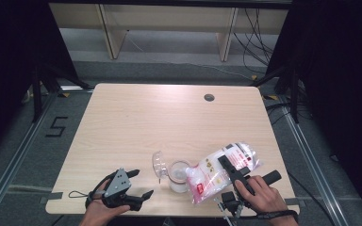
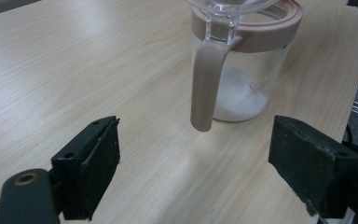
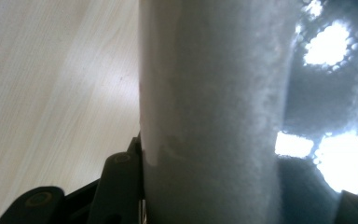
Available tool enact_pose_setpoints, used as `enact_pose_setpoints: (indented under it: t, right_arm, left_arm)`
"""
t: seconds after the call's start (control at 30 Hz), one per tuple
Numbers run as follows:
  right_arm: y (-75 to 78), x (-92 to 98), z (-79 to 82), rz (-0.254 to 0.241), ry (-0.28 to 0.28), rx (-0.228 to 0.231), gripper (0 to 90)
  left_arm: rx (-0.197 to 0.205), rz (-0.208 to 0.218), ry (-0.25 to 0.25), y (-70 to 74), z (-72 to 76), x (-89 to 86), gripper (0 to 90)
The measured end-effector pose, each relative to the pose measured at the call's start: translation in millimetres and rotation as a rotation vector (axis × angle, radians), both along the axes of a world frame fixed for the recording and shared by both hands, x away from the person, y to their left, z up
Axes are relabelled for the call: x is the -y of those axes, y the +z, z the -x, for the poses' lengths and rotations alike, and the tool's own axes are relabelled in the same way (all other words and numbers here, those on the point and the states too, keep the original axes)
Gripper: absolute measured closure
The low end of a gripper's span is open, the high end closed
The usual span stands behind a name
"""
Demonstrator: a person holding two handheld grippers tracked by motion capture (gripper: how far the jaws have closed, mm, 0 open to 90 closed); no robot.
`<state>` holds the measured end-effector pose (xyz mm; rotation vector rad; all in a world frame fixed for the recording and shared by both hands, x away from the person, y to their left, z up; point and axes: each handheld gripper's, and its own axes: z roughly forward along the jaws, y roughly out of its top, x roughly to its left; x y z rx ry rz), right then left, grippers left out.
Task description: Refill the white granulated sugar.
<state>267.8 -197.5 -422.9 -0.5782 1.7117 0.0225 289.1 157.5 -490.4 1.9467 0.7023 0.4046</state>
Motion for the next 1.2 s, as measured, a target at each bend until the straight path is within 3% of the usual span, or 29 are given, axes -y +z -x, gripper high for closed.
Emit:
enact_pose_setpoints:
  t: [0.03,0.17,0.27,0.43,0.53,0.57,0.6,0.73,0.77,0.83,0.87,0.93,0.97,1.0,1.07,1.2]
  right_arm:
    - [0.3,-0.3,0.5,0.005,-0.008,-0.006,59.0]
    - [-0.1,-0.2,1.2,-0.005,-0.013,-0.011,59.0]
    - [-0.6,0.3,0.9,-0.019,-0.012,-0.015,59.2]
    - [1.1,0.2,-0.7,0.007,0.010,0.002,59.4]
    - [1.2,0.0,-0.9,0.003,0.014,0.007,59.4]
    - [1.2,0.0,-0.9,0.003,0.014,0.007,59.4]
    - [1.1,0.0,-0.7,0.001,0.014,0.003,59.5]
    - [1.3,-0.4,0.1,0.009,0.002,-0.007,59.5]
    - [0.7,0.3,1.0,0.004,-0.014,-0.014,59.5]
    - [1.3,-0.3,-0.5,0.012,0.013,-0.001,59.6]
    - [0.7,-0.1,-0.7,0.004,0.013,0.002,59.6]
    - [1.3,0.3,-0.7,0.011,0.009,-0.001,59.6]
    - [0.1,1.3,0.0,-0.007,-0.004,-0.004,59.6]
    - [-0.9,1.8,0.5,-0.023,-0.011,-0.008,59.6]
    - [0.2,1.4,0.5,-0.014,-0.011,-0.012,59.7]
    - [1.0,0.0,-0.6,-0.002,0.015,-0.001,59.7]
  left_arm:
    - [0.010,-0.017,-0.010,0.4,-0.7,-1.0,16.0]
    - [0.000,-0.001,0.000,0.1,0.0,0.0,16.0]
    - [0.000,-0.011,-0.003,-0.1,0.0,-0.5,16.0]
    - [0.000,-0.004,-0.003,0.0,0.0,0.2,16.0]
    - [0.024,-0.031,-0.021,0.8,-2.1,-1.7,16.0]
    - [0.024,-0.031,-0.021,0.8,-2.1,-1.7,16.0]
    - [0.000,0.000,-0.001,0.1,-0.1,0.3,16.0]
    - [0.012,-0.021,-0.013,0.3,-1.1,-1.2,16.0]
    - [0.000,-0.009,-0.002,0.2,-0.1,-0.5,16.0]
    - [0.020,-0.016,-0.016,0.7,-1.5,-0.8,16.0]
    - [0.000,-0.012,-0.003,0.1,-0.1,-0.5,16.0]
    - [0.024,-0.031,-0.022,0.6,-2.1,-1.7,16.0]
    - [0.025,-0.031,-0.022,0.8,-2.2,-1.6,16.0]
    - [0.000,0.000,-0.004,-0.2,-0.3,0.5,16.0]
    - [0.025,-0.030,-0.025,0.3,-2.2,-1.4,16.0]
    - [0.024,-0.027,-0.020,1.0,-2.2,-1.3,16.0]
